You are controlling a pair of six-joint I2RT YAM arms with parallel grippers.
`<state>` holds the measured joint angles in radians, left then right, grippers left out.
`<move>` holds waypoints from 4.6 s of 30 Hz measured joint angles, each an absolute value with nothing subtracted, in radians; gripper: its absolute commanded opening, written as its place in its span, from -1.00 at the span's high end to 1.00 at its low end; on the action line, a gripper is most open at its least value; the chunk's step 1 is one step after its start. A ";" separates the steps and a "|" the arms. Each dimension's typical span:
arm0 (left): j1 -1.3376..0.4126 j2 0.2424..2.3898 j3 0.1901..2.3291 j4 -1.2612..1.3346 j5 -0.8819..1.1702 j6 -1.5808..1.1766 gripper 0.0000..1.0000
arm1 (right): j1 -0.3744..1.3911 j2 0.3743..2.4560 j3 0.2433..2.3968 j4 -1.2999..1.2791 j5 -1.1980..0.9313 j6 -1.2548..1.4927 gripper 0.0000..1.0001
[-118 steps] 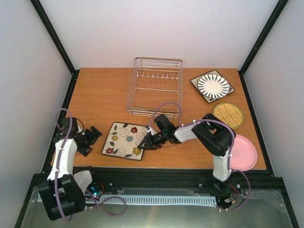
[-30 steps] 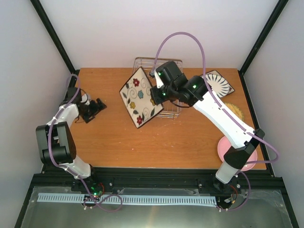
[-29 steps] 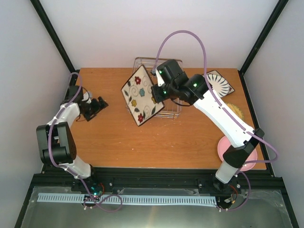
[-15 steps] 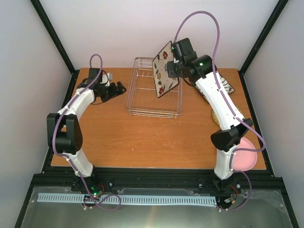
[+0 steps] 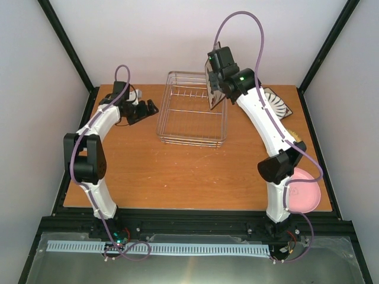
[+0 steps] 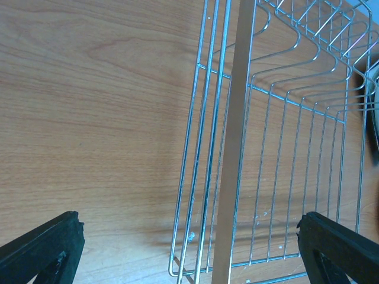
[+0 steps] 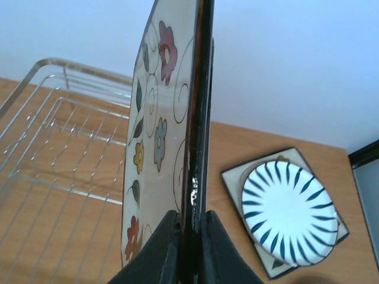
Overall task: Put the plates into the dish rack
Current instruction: Adjust the dish rack at the center of the board, then insert the plate into the dish rack.
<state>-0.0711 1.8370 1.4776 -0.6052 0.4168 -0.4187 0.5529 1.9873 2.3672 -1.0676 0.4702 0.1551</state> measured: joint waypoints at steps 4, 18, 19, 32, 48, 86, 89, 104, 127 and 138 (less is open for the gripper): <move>-0.071 1.877 1.512 -0.613 0.439 -0.405 -0.99 | 0.545 2.048 2.417 -1.023 0.517 0.112 0.94; -0.082 2.016 1.726 -0.664 0.503 -0.385 -0.97 | 0.404 2.165 2.532 -1.082 0.485 0.130 0.94; -0.087 2.021 1.736 -0.667 0.505 -0.385 -0.95 | 0.395 2.165 2.532 -1.082 0.487 0.131 0.94; -0.214 2.077 1.782 -0.779 0.252 -0.376 -0.53 | 0.376 2.165 2.509 -1.081 0.438 0.146 0.94; -0.211 2.077 1.818 -0.804 0.143 -0.395 0.76 | 0.375 2.167 2.508 -1.081 0.411 0.147 0.94; -0.317 1.803 1.407 -0.712 0.075 -0.398 0.68 | 0.397 2.194 2.504 -1.111 0.376 0.171 0.95; -0.318 1.797 1.390 -0.728 0.095 -0.406 0.45 | 0.404 2.194 2.498 -1.111 0.377 0.173 0.94; -0.321 1.838 1.452 -0.795 0.119 -0.424 -0.55 | 0.434 2.193 2.449 -1.136 0.376 0.173 0.94; -0.313 1.809 1.625 -0.855 0.007 -0.424 -0.99 | 0.434 2.231 2.503 -1.171 0.356 0.184 0.95; -0.286 1.808 1.666 -0.878 -0.016 -0.424 -0.99 | 0.427 2.307 2.540 -1.196 0.305 0.210 0.94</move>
<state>-0.2859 1.8084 1.6657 -0.8783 -0.0158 -0.4236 0.4274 2.3074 2.5397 -1.1957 0.3050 0.2100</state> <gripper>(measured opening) 0.996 0.064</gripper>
